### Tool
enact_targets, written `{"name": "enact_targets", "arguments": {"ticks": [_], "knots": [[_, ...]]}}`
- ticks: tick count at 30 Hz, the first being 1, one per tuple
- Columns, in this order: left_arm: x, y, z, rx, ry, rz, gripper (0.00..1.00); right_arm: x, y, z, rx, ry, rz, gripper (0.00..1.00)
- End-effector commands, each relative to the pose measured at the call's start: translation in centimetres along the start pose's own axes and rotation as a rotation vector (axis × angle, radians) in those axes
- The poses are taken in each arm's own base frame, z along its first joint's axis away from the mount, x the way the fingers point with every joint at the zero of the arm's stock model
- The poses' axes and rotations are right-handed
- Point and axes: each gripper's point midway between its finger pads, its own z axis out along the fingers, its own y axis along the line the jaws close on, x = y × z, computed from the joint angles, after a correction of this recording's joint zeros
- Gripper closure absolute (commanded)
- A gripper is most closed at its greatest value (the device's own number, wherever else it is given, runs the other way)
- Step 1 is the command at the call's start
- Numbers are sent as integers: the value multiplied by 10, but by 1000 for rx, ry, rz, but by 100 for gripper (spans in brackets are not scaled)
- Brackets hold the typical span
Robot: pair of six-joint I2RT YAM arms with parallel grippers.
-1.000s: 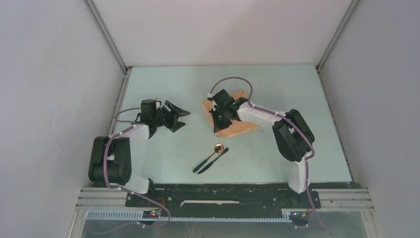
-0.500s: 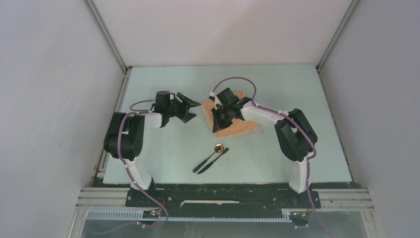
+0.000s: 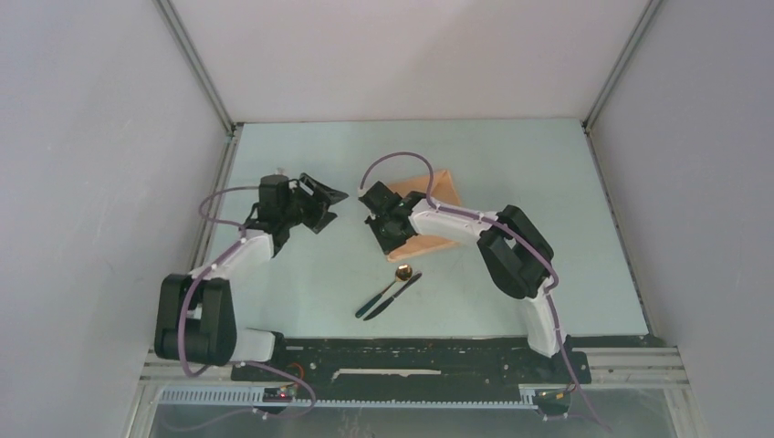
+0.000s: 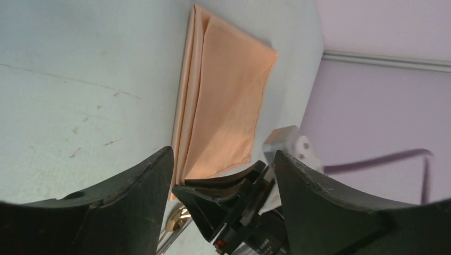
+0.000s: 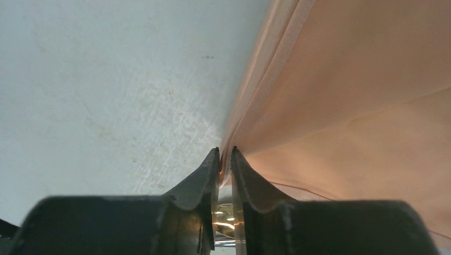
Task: Fold the napkin into a case and place the utensils inside
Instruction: Pick up the upper triangle-folded napkin from the center of the board.
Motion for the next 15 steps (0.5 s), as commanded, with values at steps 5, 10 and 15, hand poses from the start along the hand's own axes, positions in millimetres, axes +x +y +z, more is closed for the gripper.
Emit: {"name": "enact_targets", "arguments": {"ticks": [5, 10, 15], "knots": [[-16, 11, -42, -43, -94, 102, 25, -1, -11, -2, 93, 12, -29, 68], [-17, 13, -48, -54, -99, 128, 25, -3, -3, -6, 90, 2, -38, 56], [-14, 18, -44, -60, -76, 125, 25, -10, 2, -14, 97, -21, -49, 53]]}}
